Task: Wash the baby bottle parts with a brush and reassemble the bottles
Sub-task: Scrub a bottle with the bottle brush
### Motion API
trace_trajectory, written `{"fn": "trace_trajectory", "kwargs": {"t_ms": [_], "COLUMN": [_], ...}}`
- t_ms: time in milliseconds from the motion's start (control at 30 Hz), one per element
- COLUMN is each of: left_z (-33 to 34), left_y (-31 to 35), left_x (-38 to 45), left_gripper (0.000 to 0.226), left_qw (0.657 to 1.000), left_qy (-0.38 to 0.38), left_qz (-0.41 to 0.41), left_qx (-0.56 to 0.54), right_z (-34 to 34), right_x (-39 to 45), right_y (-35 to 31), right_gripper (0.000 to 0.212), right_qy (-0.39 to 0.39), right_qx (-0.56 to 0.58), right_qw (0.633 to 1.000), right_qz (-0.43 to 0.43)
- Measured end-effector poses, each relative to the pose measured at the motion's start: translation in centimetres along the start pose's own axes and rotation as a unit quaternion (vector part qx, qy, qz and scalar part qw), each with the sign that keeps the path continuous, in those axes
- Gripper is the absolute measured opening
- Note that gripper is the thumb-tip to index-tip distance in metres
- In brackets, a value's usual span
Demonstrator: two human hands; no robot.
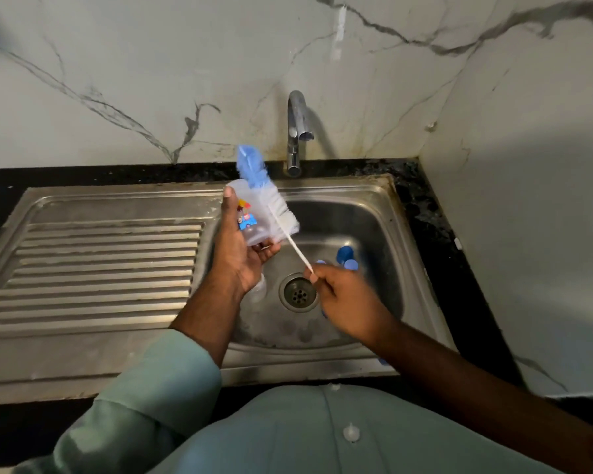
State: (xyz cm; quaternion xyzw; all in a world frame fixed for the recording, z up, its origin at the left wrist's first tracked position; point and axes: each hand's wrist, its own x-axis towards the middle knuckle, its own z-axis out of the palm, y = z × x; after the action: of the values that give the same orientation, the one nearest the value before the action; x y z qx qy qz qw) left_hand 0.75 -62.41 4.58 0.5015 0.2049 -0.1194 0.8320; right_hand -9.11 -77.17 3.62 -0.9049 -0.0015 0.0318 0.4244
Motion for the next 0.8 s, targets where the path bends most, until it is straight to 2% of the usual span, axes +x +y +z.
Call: {"fn": "trace_trajectory", "kwargs": {"t_ms": [67, 200, 267, 367, 433, 533, 633, 800], "left_z": [-0.2, 1.4, 1.6, 1.1, 1.3, 1.6, 1.7, 2.2], "left_y": [-0.1, -1.6, -1.1, -0.4, -1.1, -1.1, -0.2, -0.7], "left_x": [0.4, -0.6, -0.4, 0.2, 0.0, -0.1, 0.2, 0.6], "left_gripper": [0.068, 0.080, 0.084, 0.088, 0.086, 0.083, 0.079, 0.078], "left_qw": [0.999, 0.997, 0.993, 0.983, 0.979, 0.965, 0.953, 0.954], "left_qy": [0.009, -0.026, -0.013, -0.022, -0.030, -0.022, -0.014, 0.011], "left_qz": [-0.019, -0.068, -0.073, -0.077, -0.082, -0.086, -0.088, -0.088], "left_qx": [-0.032, -0.026, -0.097, -0.167, -0.185, -0.246, -0.288, -0.285], "right_z": [0.0, -0.2, -0.2, -0.1, -0.1, 0.0, 0.7, 0.4], "right_x": [-0.9, 1.7, 1.0, -1.4, -0.6, 0.4, -0.7, -0.1], "right_y": [-0.2, -1.1, -1.2, -1.9, -1.9, -1.0, -0.3, 1.0], "right_gripper": [0.019, 0.021, 0.019, 0.020, 0.023, 0.020, 0.022, 0.023], "right_qy": [-0.015, 0.071, 0.064, 0.002, 0.024, 0.072, 0.039, 0.074], "right_qx": [-0.010, -0.001, -0.034, -0.119, -0.151, -0.110, -0.083, -0.099], "right_qw": [1.000, 0.997, 0.997, 0.992, 0.988, 0.991, 0.996, 0.992], "right_qz": [-0.005, -0.004, -0.021, -0.052, -0.032, 0.008, -0.019, -0.010]}}
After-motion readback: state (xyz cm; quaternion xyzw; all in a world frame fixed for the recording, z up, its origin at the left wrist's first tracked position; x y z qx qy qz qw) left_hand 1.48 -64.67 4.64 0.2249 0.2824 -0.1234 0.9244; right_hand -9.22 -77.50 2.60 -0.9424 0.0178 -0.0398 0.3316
